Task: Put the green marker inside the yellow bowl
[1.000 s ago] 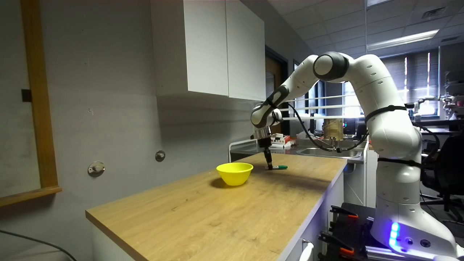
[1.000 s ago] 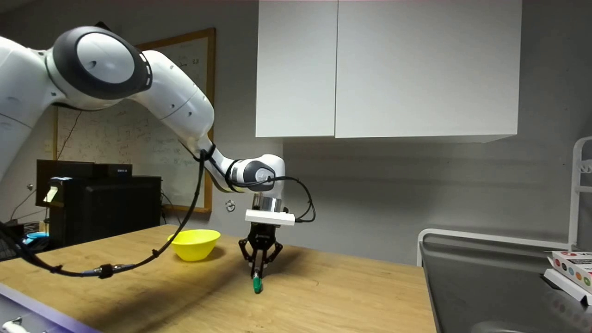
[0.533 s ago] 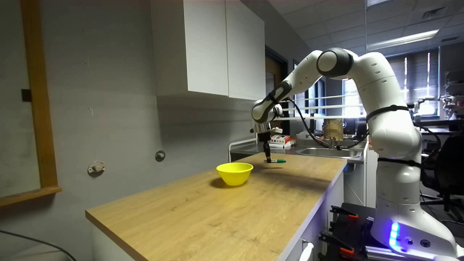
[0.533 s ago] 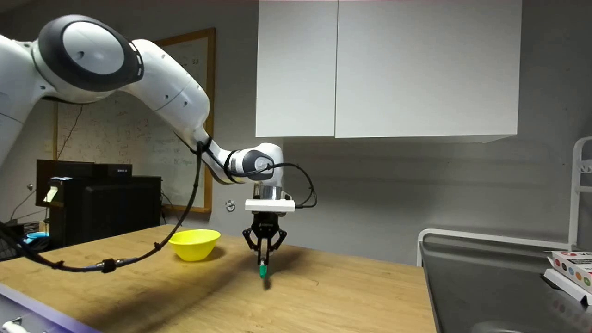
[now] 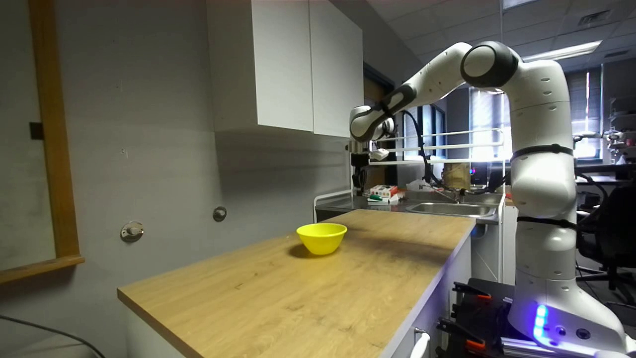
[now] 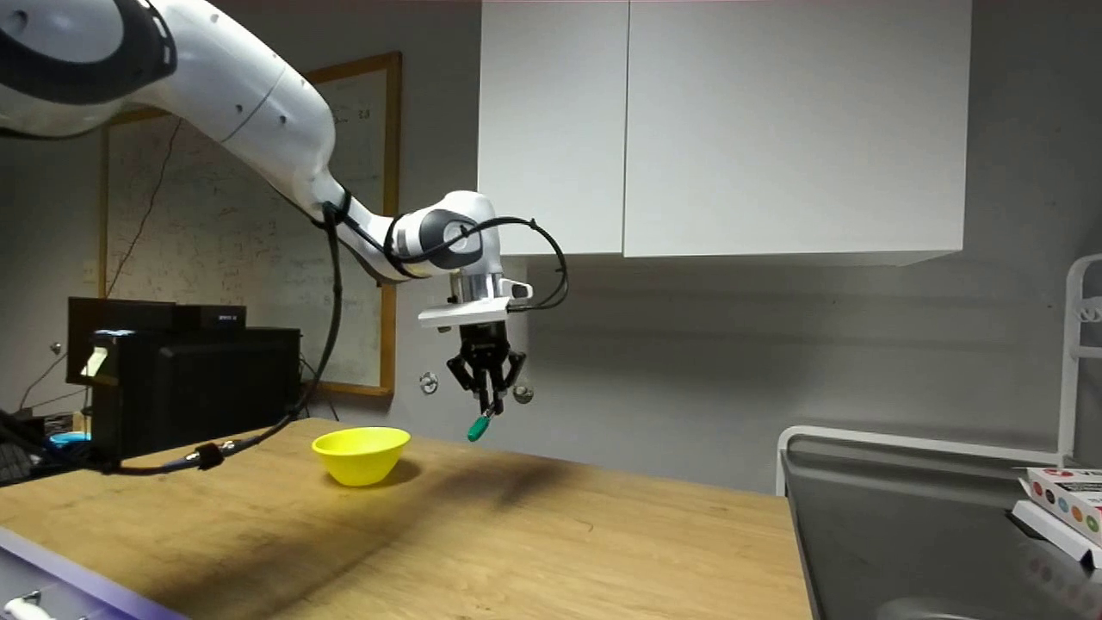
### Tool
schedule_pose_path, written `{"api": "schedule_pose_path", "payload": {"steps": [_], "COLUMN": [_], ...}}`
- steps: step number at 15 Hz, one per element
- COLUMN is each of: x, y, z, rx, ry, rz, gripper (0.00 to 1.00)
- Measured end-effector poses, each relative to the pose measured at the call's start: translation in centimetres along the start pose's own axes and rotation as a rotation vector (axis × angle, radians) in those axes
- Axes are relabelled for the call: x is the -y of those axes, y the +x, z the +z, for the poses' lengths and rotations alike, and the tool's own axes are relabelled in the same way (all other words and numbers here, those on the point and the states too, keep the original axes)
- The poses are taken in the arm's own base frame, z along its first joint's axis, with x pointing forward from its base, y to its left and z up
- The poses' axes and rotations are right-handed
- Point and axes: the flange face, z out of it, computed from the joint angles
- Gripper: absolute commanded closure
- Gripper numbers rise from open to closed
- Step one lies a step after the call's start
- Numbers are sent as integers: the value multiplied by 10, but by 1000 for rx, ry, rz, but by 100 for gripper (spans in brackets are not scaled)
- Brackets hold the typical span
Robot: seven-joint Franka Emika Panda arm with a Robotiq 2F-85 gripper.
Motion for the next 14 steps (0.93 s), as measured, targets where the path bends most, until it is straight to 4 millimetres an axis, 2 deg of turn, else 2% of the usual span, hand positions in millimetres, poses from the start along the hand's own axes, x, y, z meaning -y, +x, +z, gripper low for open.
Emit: {"api": "schedule_pose_path", "payload": {"steps": [3,7,11,14], "x": [20,51,73,85], "y": [-2,3,10,12], "z": [-28,-55,-68,-68], "rx": [-50,-111,-169,-186], "ry": [-4,3,1,-11], "rz": [142,274,405,499], "gripper": [92,92,92,92]}}
